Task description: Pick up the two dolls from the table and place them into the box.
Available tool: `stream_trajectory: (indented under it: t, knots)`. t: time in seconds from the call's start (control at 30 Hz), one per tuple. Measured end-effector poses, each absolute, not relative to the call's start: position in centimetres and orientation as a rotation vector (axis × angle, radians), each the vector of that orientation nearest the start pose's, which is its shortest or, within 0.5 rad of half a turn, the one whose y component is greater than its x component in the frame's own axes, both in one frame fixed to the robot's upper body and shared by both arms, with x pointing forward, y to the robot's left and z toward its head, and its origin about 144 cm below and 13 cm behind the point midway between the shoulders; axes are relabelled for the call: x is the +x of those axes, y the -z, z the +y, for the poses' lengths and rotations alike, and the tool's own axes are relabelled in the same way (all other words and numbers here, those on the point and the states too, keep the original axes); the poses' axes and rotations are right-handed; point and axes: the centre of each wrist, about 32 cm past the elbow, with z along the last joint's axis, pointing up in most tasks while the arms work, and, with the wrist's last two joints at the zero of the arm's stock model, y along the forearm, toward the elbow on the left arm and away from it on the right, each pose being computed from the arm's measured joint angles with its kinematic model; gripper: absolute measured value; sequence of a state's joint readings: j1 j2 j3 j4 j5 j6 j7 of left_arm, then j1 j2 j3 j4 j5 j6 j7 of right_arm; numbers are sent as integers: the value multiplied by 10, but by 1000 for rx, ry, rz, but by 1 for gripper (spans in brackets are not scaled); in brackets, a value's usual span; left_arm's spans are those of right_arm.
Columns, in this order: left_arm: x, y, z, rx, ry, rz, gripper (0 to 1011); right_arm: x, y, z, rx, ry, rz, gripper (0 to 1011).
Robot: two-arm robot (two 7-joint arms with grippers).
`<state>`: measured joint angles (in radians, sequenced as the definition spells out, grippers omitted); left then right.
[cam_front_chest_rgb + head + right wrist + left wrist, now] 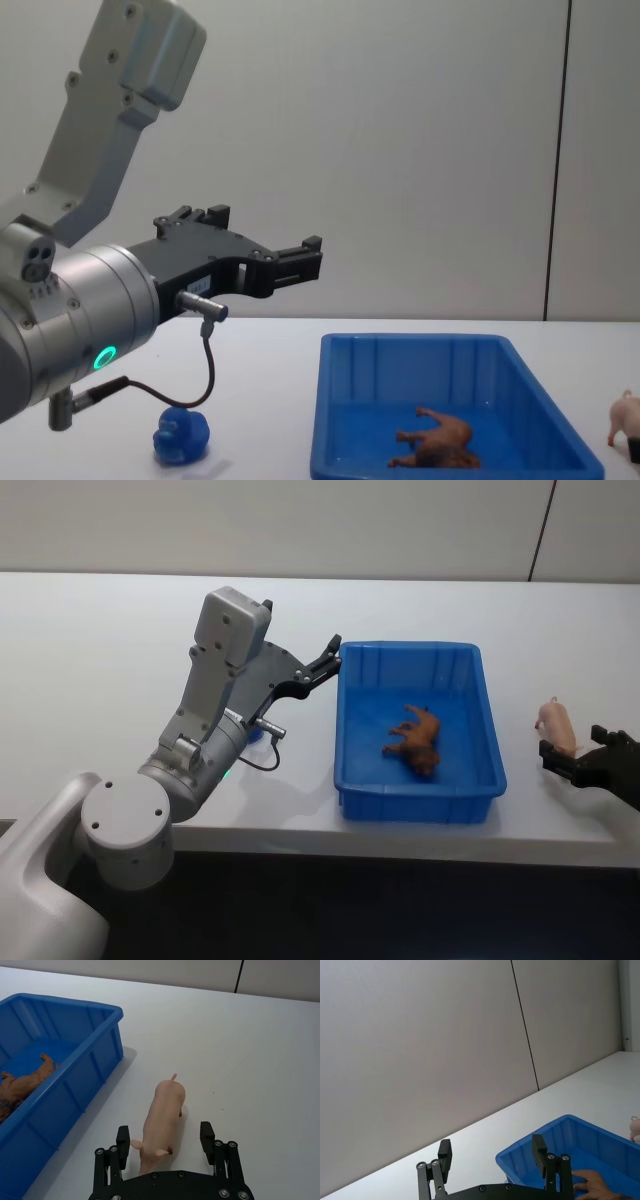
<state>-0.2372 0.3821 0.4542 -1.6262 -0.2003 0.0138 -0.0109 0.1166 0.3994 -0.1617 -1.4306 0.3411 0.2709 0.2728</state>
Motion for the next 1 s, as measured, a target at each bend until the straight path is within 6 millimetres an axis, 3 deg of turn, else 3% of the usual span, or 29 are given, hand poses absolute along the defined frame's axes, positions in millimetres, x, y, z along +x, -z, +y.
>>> stream_trajectory:
  t: [0.6, 1.0]
  knots:
    - [492, -1204, 198, 61, -1124, -268, 1001, 492, -1136, -301, -283, 1195, 232, 371]
    - [492, -1204, 198, 61, -1124, -268, 1001, 493, -1138, -298, -271, 1214, 191, 362]
